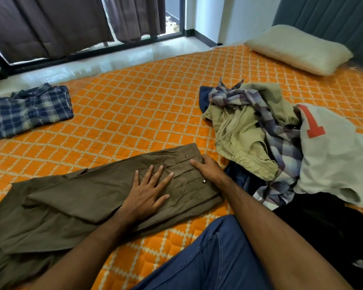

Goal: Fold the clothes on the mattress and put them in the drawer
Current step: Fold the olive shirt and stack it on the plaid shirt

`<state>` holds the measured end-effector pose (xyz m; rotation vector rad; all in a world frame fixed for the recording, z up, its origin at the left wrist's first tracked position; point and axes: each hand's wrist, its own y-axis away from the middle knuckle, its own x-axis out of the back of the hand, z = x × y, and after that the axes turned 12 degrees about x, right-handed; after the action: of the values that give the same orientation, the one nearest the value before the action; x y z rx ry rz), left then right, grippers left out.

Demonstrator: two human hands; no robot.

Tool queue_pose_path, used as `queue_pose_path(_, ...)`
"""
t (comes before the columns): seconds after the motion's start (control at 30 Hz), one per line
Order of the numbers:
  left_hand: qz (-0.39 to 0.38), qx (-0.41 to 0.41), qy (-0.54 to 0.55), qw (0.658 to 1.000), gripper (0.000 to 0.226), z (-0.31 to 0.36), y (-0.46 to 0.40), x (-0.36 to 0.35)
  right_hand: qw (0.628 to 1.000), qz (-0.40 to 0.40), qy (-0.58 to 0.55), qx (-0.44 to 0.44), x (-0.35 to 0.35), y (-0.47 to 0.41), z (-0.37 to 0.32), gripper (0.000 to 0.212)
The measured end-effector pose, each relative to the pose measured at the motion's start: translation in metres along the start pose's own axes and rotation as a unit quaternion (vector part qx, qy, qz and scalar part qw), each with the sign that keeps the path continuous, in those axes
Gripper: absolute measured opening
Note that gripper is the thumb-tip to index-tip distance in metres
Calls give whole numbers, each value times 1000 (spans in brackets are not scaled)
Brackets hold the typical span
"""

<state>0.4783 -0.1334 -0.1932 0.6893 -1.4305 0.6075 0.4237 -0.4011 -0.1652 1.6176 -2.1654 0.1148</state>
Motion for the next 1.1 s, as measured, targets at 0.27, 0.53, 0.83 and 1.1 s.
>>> queue_pose_path(0.27,-39,-2,16,999,63,18,6,9,986,13,136,95,-1,11,-40,21)
queue_pose_path(0.53,-55,120,627,768,50,30,19,44,961,-66,219,156,-24,15,-142,27)
queue_pose_path(0.83,-9,244,914,325,58,-50,64,85,915,-143,321,199,-163,46,-216,58)
queue_pose_path(1.1,-98,378,790,474,47,-111,106,80,906,-195,348,139,-254,66,-204,38)
